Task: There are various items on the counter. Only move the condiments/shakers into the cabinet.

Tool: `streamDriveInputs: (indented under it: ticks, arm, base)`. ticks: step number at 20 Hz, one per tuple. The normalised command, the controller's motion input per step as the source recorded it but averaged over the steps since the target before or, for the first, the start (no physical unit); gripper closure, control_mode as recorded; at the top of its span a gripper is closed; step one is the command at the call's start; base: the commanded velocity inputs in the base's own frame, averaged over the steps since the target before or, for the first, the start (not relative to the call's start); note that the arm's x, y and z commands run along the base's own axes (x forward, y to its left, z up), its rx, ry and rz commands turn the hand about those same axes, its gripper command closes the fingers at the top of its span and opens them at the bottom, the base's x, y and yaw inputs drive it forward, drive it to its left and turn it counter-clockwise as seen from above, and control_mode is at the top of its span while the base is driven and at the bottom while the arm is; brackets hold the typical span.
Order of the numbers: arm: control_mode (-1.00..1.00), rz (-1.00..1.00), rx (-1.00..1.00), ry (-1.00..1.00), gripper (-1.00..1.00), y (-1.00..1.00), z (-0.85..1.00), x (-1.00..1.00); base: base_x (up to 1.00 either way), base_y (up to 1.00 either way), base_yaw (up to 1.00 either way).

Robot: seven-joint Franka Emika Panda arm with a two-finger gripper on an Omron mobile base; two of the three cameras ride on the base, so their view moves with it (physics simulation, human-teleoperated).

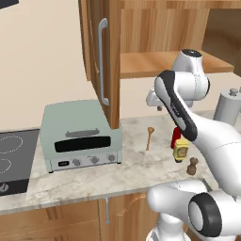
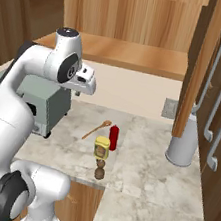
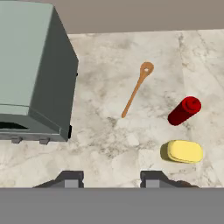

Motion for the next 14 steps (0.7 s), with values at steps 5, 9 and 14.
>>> streamDriveInputs:
  ticks: [5, 9, 14]
  arm:
    - [-1.0, 0.0, 0.07, -0.02, -1.0, -0.33, -0.08, -0.21]
    - [-1.0, -0.01, 0.25, -0.17, -1.0, -0.85, -0.2, -0.77]
    - [-1.0, -0.04, 0.14, -0.05, -1.0, -0.84, -0.42, -0.49]
  base:
    - [0.0, 0.0, 0.0]
    - [0.0, 0.0, 0.0]
    - [0.0, 0.0, 0.0]
